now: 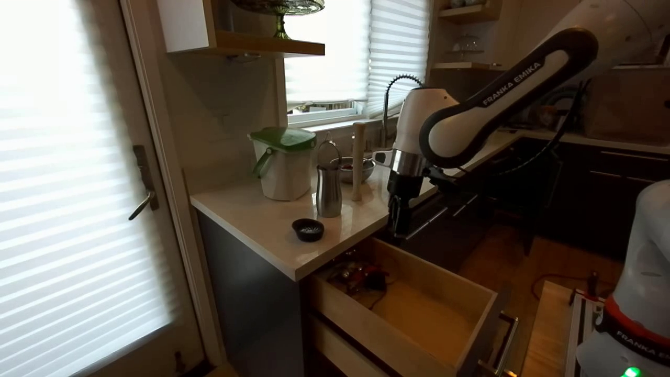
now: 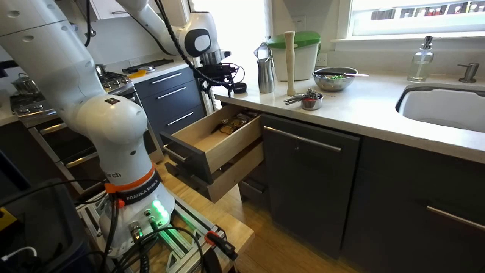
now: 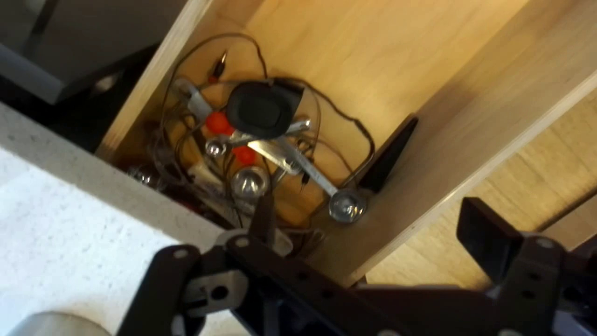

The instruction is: Remove the silver ladle from the drawer and put it on the counter

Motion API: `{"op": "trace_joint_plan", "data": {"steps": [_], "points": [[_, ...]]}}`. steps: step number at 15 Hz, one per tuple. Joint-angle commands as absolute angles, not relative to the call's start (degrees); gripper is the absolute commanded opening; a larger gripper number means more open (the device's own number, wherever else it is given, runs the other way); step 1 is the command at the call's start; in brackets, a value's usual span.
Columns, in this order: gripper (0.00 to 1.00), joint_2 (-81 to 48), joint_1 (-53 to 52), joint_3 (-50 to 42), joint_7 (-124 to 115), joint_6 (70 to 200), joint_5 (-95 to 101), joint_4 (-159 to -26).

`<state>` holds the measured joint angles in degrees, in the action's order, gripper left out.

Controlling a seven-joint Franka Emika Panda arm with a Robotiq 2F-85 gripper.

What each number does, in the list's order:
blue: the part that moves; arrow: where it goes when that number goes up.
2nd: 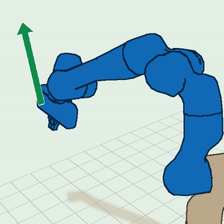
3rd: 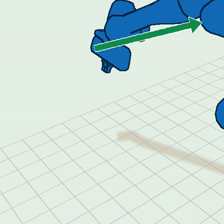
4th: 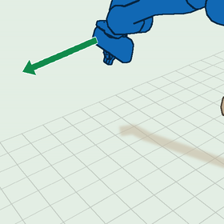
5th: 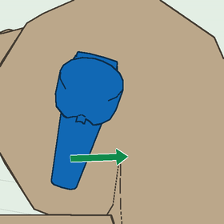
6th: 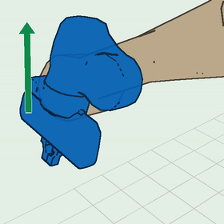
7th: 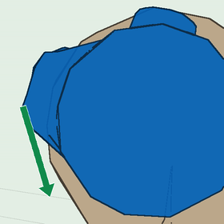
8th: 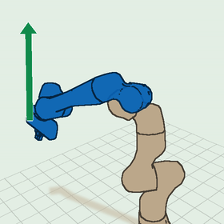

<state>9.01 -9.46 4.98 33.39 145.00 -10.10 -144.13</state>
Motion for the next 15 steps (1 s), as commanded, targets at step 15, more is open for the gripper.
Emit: {"op": "trace_joint_plan", "data": {"steps": [15], "points": [[1.00,-8.38,-9.28,12.67,59.44,166.74,-39.36,-142.46]]}}
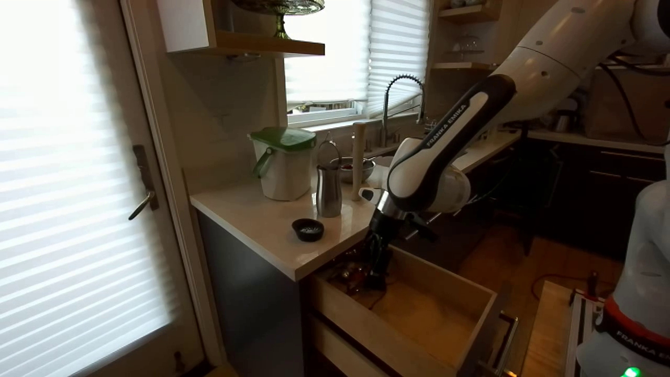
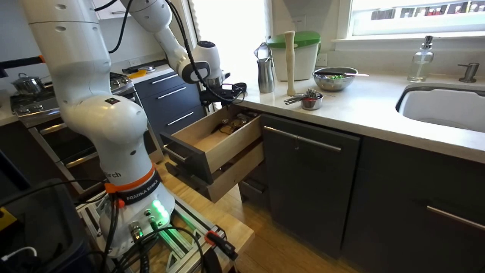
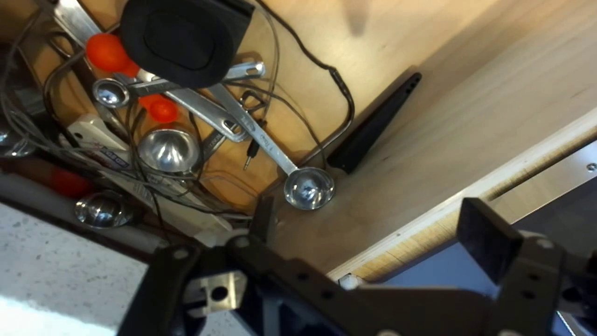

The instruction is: Remove the silver ladle from the drawer and put it on the counter

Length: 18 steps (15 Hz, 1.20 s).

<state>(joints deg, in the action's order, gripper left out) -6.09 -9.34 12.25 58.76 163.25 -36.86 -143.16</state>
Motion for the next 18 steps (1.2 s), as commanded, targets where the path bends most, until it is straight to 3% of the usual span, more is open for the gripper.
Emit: {"op": "trace_joint_plan", "data": {"steps": [1,8,12,13,15,17,18], "points": [[1.00,-9.43,-9.26,12.26,58.49,168.04,-38.72,-142.38],[1.00,-17.15,-8.14,12.87,59.87,173.70,-40.23,-139.41],[0.84,-21.47,-7.30,14.62,60.09,173.27,-40.96,-135.28],[0.69,-22.35,-7.08,14.92,60.10,173.14,-40.88,-134.52],[0.68,-23.88,-6.29,15.76,60.56,173.40,-41.14,-133.12],[0.58,-25.43,-5.30,16.63,60.98,173.10,-41.10,-131.82],[0.61,-26.24,-4.07,17.87,61.97,172.60,-41.53,-131.01]]}}
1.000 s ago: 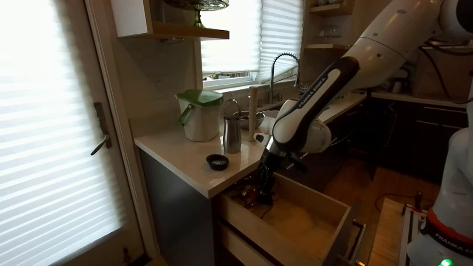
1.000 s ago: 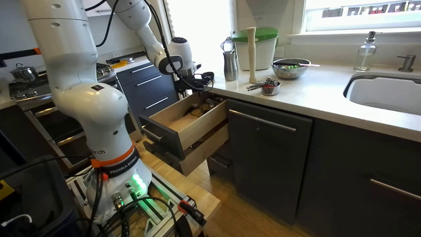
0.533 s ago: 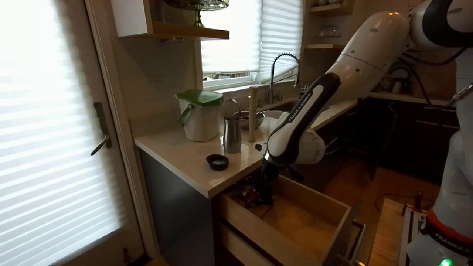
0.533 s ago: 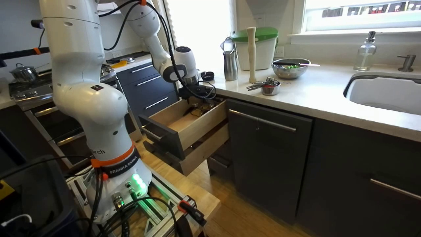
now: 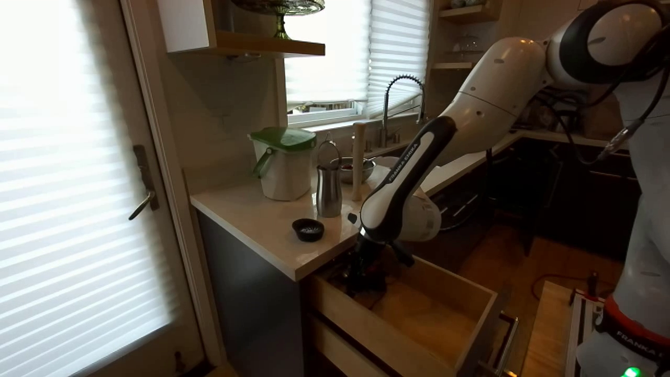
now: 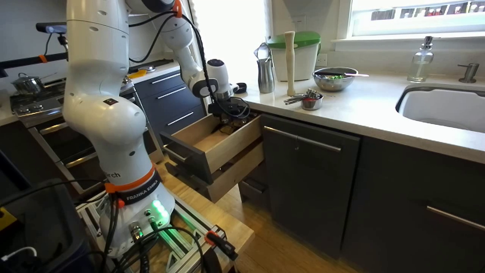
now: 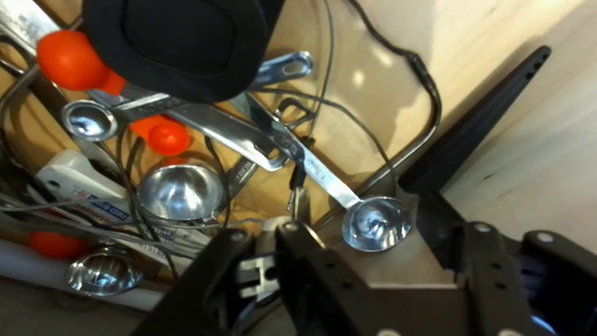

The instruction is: Remove the silver ladle from the drawer and put it on the counter

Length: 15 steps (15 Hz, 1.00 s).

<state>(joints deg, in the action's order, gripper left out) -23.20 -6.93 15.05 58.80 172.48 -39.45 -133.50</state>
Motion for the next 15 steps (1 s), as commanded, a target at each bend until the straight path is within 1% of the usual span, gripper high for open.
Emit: {"op": "trace_joint_plan", "data": {"steps": [1,2,3,5,6,7,8,9,11,12,13,15], "points": [[0.62,-27.00,-3.69,18.33,62.49,173.31,-41.17,-130.63],[0.62,-27.57,-3.35,18.77,63.06,174.24,-40.88,-130.34],[0.65,-28.21,-2.36,20.00,64.25,174.82,-41.14,-129.82],[0.64,-29.19,-1.43,20.92,64.97,174.27,-40.64,-129.17],[0.55,-29.17,-1.56,20.60,64.65,173.56,-40.08,-129.29],[0.40,-29.40,-1.47,20.64,64.77,173.72,-39.92,-129.32],[0.35,-29.46,-1.45,20.62,64.83,173.79,-39.82,-129.37],[0.25,-29.20,-1.32,20.72,64.88,173.82,-39.90,-129.65],[0.08,-28.47,-1.19,20.84,64.95,174.03,-39.98,-130.00],[0.02,-28.08,-1.08,21.00,65.00,174.28,-40.07,-130.20],[0.00,-27.59,-0.99,21.15,65.07,174.30,-40.11,-130.39],[0.02,-26.63,-0.69,21.70,65.42,174.46,-40.25,-130.80]]}}
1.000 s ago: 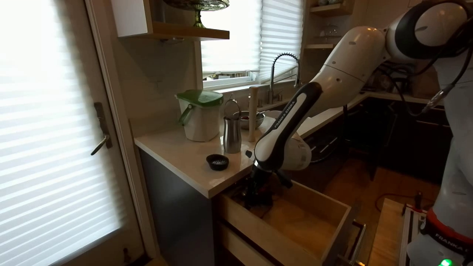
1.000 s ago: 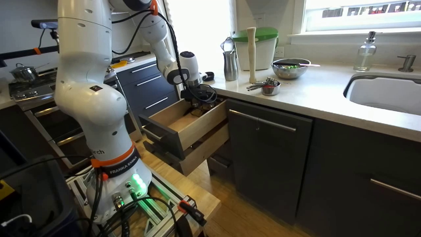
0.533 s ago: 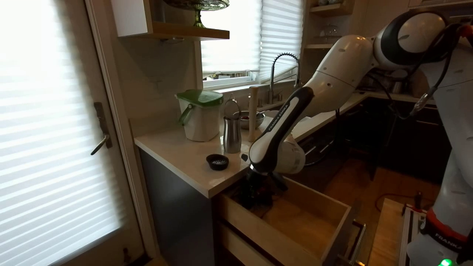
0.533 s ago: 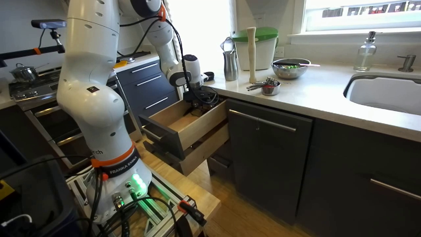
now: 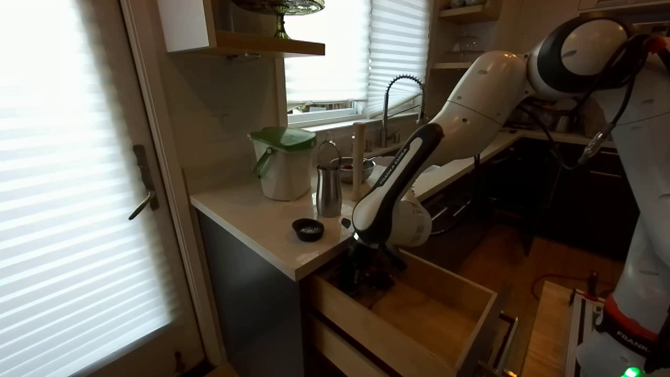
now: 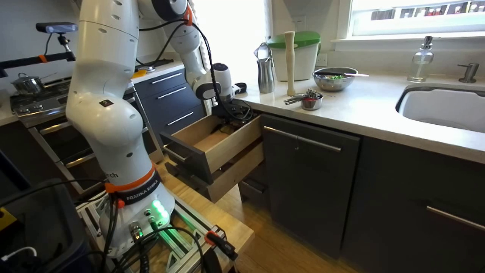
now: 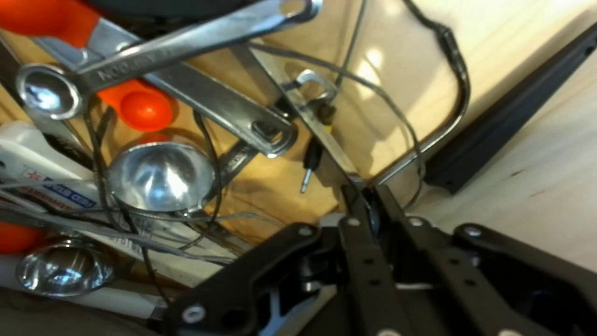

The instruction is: Remove the silver ladle from the drawer and put it on the counter

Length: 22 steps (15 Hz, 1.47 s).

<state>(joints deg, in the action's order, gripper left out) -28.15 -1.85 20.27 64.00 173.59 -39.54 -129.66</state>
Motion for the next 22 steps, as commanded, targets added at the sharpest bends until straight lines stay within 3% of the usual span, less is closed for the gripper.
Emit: {"op": "trace_joint_plan", "data": {"steps": [1,7,13,22], "points": [[0.03,-26.09,-0.45,22.12,65.62,174.36,-40.36,-130.99],[0.03,-20.47,0.44,22.97,64.68,170.04,-40.16,-134.14],[0.03,-11.84,4.05,24.88,66.53,155.31,-42.83,-138.10],[0.03,4.69,-4.15,16.36,62.30,152.20,-40.28,-149.06]]}}
